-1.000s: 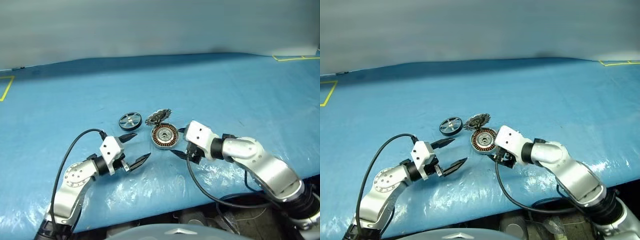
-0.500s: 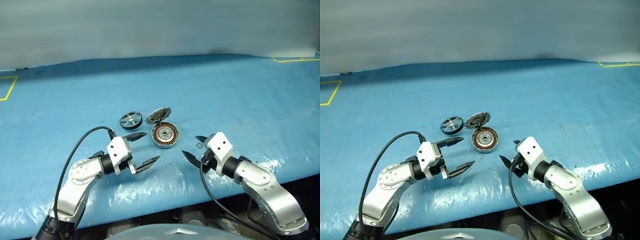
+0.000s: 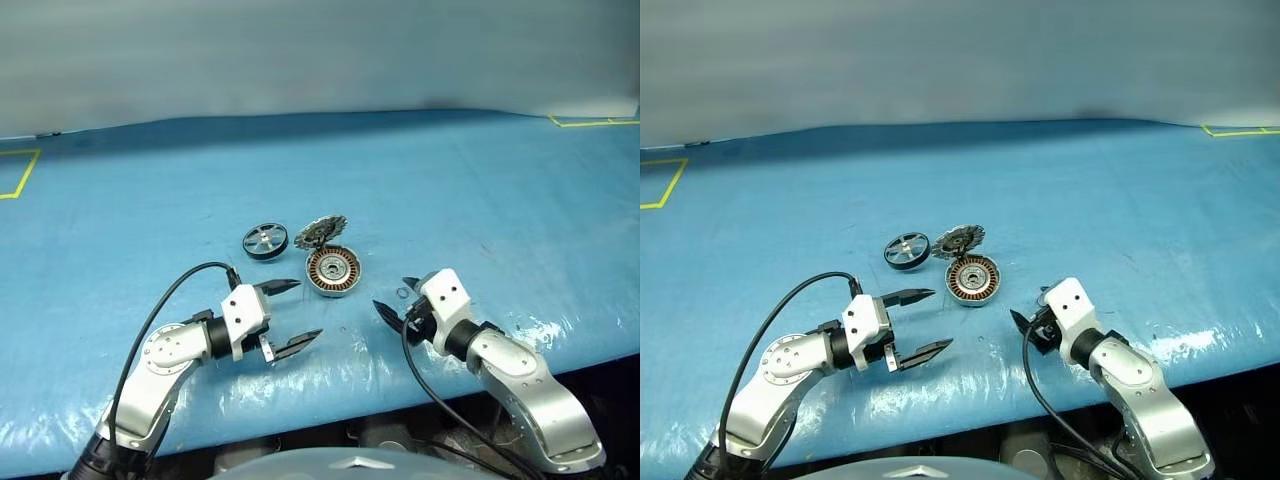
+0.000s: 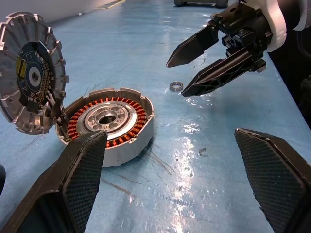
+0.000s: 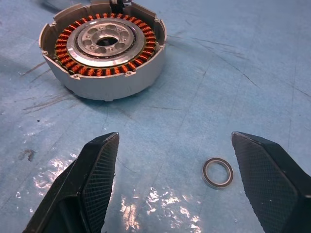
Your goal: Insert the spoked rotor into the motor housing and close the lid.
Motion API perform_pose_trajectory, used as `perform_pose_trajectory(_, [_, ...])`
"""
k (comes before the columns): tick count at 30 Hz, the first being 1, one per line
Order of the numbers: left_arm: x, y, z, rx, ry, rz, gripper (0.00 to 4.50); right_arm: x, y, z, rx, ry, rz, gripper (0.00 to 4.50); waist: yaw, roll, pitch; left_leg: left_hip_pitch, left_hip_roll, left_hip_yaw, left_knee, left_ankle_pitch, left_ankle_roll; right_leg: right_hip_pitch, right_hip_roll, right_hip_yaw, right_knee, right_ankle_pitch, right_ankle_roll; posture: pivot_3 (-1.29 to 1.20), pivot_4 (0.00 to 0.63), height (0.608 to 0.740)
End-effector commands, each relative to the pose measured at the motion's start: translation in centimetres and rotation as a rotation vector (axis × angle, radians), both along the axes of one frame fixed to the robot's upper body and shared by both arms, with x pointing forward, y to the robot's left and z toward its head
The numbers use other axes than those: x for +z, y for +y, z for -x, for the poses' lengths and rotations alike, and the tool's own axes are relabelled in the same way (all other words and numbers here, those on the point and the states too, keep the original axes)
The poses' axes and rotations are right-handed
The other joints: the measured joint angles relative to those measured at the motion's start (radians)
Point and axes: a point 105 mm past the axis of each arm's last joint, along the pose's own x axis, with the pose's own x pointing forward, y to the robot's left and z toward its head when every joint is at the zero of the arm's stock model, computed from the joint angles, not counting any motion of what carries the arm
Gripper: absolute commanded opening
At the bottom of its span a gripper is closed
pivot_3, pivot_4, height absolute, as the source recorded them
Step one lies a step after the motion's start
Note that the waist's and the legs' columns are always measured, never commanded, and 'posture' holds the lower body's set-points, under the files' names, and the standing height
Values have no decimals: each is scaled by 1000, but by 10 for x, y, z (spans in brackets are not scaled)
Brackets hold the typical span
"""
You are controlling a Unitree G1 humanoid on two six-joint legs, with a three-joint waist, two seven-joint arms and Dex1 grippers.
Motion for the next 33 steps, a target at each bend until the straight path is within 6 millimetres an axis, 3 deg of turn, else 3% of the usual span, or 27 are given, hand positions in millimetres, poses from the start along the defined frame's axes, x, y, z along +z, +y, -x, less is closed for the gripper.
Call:
perform_pose_trajectory(1, [11,-7,3,-23,-40,13,4500,-4,-11,-4,-49,2,-7,3880,0,0,0,0,0,0,0,0,0,0,0,0,0,0,0,0,150,740])
perform_pose_trajectory(10, [13,-9,1,-19,-43,5,4500,-24,-29,-12,-197,53,-64,3880,0,0,0,1,0,1,0,0,0,1,0,1,0,0,0,0,150,740])
perform_pose_trajectory(19, [11,-8,-1,-10,-46,-8,4500,-35,-22,-6,-181,90,-62,3880,0,0,-1,1,0,0,0,0,0,1,0,0,0,0,0,0,150,740])
perform_pose_trajectory(22, [11,-7,-2,-7,-47,-8,4500,-35,-25,-8,-203,79,-50,3262,0,0,-1,1,0,0,0,0,0,1,0,0,0,0,0,0,150,740])
perform_pose_trajectory(29, [8,-7,-3,-14,-41,-22,4500,-38,-22,-8,-177,93,-33,960,-1,0,-1,2,0,0,0,0,0,2,0,1,0,0,0,0,150,740])
perform_pose_trajectory(30, [7,-7,-3,-15,-47,-28,4500,-39,-23,-8,-179,95,-31,755,-1,0,-2,2,0,0,0,0,0,2,0,1,0,0,0,0,150,740])
perform_pose_trajectory(33, [7,-6,-4,-5,-47,-22,4500,-40,-22,-8,-182,94,-31,757,-1,-1,-3,2,0,0,0,0,0,2,0,1,0,0,0,0,150,740])
